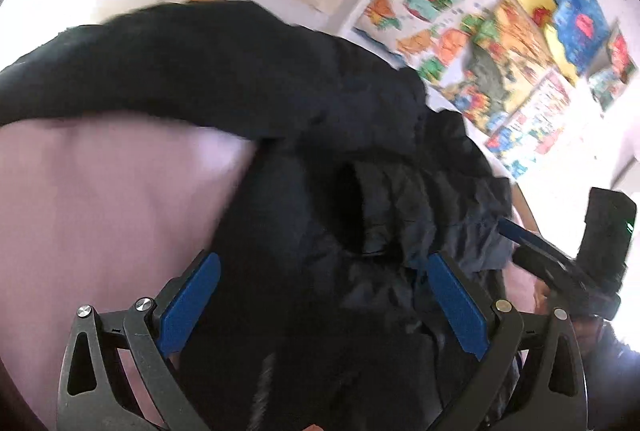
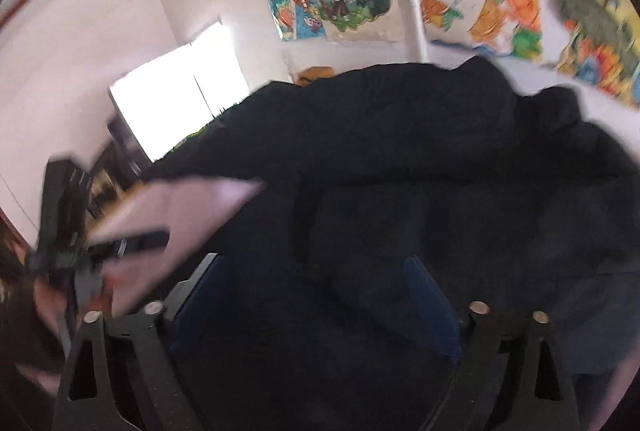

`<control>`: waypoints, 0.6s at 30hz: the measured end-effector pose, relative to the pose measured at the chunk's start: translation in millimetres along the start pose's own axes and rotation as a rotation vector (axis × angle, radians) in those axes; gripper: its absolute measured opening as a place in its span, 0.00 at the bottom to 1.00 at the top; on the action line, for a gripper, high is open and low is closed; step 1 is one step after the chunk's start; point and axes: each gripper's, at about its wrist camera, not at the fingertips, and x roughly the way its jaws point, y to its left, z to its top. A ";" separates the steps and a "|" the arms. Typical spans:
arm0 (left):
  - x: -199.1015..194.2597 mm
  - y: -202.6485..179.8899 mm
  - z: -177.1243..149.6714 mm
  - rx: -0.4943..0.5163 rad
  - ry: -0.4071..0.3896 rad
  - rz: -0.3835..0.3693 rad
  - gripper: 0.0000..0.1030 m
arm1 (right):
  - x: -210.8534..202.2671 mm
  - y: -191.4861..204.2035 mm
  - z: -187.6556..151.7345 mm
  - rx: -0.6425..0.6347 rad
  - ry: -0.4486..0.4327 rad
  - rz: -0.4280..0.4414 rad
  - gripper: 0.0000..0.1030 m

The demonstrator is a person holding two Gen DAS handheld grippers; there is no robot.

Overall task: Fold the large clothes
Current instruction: 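Lift the sleeve with the right gripper and fold it across the jacket body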

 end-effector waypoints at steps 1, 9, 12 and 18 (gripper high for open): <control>8.1 -3.4 3.6 0.022 0.009 -0.016 0.99 | -8.6 -1.0 -5.8 -0.018 0.009 -0.033 0.94; 110.2 -27.9 25.2 0.167 0.119 0.069 0.97 | -66.7 -61.8 -86.3 0.079 -0.016 -0.310 0.96; 124.9 -24.1 26.9 0.143 0.142 0.039 0.88 | -73.4 -86.9 -108.5 0.161 -0.097 -0.372 0.96; 148.9 -26.8 34.4 0.139 0.207 0.031 0.12 | -73.5 -134.7 -133.7 0.328 -0.143 -0.395 0.96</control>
